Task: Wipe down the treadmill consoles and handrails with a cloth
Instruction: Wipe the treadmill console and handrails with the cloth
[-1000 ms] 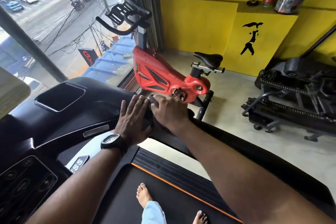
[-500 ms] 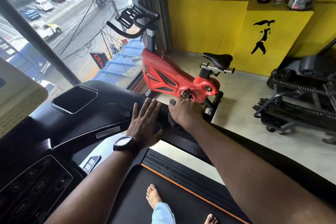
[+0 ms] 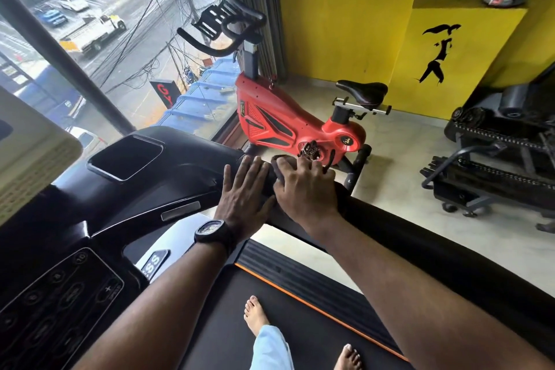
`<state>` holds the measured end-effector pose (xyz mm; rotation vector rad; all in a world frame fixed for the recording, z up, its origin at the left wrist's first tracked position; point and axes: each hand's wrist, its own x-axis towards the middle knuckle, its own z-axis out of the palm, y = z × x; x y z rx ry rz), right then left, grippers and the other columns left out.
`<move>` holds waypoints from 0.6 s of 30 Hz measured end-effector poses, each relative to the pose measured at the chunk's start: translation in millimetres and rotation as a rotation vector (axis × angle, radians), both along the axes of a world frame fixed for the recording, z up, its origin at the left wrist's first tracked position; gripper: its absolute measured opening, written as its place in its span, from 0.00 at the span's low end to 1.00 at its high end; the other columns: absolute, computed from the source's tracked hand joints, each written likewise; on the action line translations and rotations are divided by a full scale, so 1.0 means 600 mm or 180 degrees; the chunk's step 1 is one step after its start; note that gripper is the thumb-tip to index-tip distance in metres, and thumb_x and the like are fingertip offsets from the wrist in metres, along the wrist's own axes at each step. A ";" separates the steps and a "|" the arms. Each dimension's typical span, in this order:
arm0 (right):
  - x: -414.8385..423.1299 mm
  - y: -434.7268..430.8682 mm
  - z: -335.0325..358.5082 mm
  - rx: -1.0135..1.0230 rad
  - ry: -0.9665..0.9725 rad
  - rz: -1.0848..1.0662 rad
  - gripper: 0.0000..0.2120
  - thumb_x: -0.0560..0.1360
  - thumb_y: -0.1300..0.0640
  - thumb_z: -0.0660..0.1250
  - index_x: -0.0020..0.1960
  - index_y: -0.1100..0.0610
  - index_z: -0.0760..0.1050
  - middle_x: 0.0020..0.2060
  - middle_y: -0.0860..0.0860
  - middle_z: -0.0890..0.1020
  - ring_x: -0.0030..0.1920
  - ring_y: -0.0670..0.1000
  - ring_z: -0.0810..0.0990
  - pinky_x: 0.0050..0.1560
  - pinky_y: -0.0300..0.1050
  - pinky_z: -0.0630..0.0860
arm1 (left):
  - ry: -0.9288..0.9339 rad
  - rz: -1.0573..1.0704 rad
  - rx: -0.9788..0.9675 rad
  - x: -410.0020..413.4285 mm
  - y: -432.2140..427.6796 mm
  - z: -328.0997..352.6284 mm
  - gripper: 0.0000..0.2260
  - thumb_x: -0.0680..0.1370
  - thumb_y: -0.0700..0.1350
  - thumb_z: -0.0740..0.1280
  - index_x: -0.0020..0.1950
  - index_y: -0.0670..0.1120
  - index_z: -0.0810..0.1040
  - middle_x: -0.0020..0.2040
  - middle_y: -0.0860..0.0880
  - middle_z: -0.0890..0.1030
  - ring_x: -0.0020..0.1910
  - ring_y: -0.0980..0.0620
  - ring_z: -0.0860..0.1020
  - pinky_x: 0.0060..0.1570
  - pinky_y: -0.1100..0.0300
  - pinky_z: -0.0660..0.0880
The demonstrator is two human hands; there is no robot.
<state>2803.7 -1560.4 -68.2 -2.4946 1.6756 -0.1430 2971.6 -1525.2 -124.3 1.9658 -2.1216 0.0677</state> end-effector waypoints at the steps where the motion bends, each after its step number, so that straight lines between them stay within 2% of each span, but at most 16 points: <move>1: -0.005 -0.014 0.000 0.0133 -0.0091 0.0043 0.23 0.80 0.41 0.57 0.72 0.46 0.71 0.61 0.58 0.80 0.60 0.63 0.78 0.56 0.58 0.73 | 0.0006 0.0020 -0.0017 -0.002 0.000 0.000 0.34 0.78 0.62 0.54 0.80 0.46 0.60 0.81 0.47 0.59 0.81 0.47 0.50 0.77 0.40 0.42; 3: -0.011 -0.059 0.003 0.0700 -0.0322 -0.0202 0.24 0.82 0.39 0.53 0.73 0.45 0.71 0.62 0.59 0.80 0.63 0.63 0.77 0.59 0.58 0.73 | 0.0005 0.0040 -0.0035 -0.006 0.000 0.002 0.34 0.78 0.62 0.53 0.80 0.46 0.61 0.81 0.46 0.59 0.81 0.47 0.50 0.77 0.40 0.41; 5: -0.009 -0.083 0.009 0.1153 -0.0359 -0.0581 0.25 0.83 0.41 0.48 0.72 0.49 0.72 0.64 0.61 0.79 0.65 0.64 0.76 0.62 0.59 0.72 | 0.0005 0.0042 -0.0035 -0.008 0.001 0.004 0.34 0.78 0.62 0.53 0.80 0.45 0.62 0.81 0.46 0.59 0.81 0.47 0.51 0.77 0.40 0.42; 7: -0.002 -0.065 0.008 0.0902 -0.0167 -0.0622 0.25 0.83 0.41 0.49 0.72 0.51 0.71 0.64 0.61 0.78 0.64 0.64 0.76 0.62 0.60 0.72 | 0.0006 0.0047 -0.0026 -0.009 0.002 0.006 0.34 0.78 0.62 0.52 0.80 0.45 0.61 0.81 0.46 0.58 0.81 0.47 0.50 0.77 0.41 0.41; 9: 0.000 -0.019 0.004 0.0213 -0.0011 -0.0352 0.22 0.82 0.42 0.54 0.72 0.49 0.71 0.62 0.59 0.79 0.62 0.63 0.76 0.58 0.59 0.72 | 0.0023 0.0062 0.0022 -0.009 0.001 0.005 0.34 0.78 0.63 0.51 0.80 0.46 0.60 0.81 0.47 0.57 0.81 0.48 0.48 0.77 0.43 0.39; 10: -0.004 -0.005 0.003 0.0131 -0.0016 -0.0193 0.22 0.81 0.42 0.56 0.71 0.48 0.71 0.62 0.58 0.79 0.61 0.63 0.76 0.56 0.58 0.72 | 0.0034 0.0070 0.0020 -0.009 0.001 0.004 0.34 0.79 0.63 0.51 0.80 0.46 0.60 0.81 0.47 0.57 0.81 0.48 0.48 0.77 0.43 0.38; 12: -0.012 -0.028 0.000 0.0399 -0.0147 -0.0061 0.23 0.81 0.40 0.55 0.73 0.46 0.70 0.63 0.58 0.79 0.62 0.63 0.76 0.58 0.59 0.73 | 0.0043 0.0085 -0.0018 -0.011 0.001 0.005 0.34 0.78 0.62 0.51 0.80 0.45 0.61 0.81 0.46 0.59 0.81 0.47 0.50 0.77 0.42 0.40; 15: -0.018 -0.097 0.009 0.1436 -0.0305 -0.0649 0.27 0.82 0.41 0.49 0.73 0.51 0.72 0.67 0.62 0.77 0.67 0.64 0.75 0.65 0.60 0.72 | 0.0081 0.0050 -0.0096 -0.015 0.004 0.009 0.33 0.78 0.61 0.53 0.79 0.44 0.64 0.80 0.45 0.62 0.81 0.46 0.53 0.77 0.40 0.44; 17: -0.021 -0.092 0.010 0.1413 -0.0255 -0.0874 0.26 0.83 0.43 0.48 0.71 0.54 0.73 0.67 0.62 0.77 0.67 0.64 0.75 0.66 0.61 0.72 | 0.0054 -0.0057 -0.0138 -0.017 0.007 0.009 0.32 0.79 0.60 0.54 0.78 0.44 0.65 0.79 0.44 0.63 0.80 0.45 0.55 0.77 0.42 0.44; 18: -0.020 -0.073 0.005 0.1060 -0.0209 -0.0769 0.24 0.83 0.43 0.50 0.70 0.53 0.73 0.65 0.62 0.78 0.65 0.64 0.75 0.64 0.60 0.72 | 0.0020 -0.0108 -0.0158 -0.019 0.007 0.008 0.32 0.79 0.59 0.55 0.78 0.43 0.65 0.79 0.44 0.64 0.80 0.45 0.56 0.77 0.43 0.44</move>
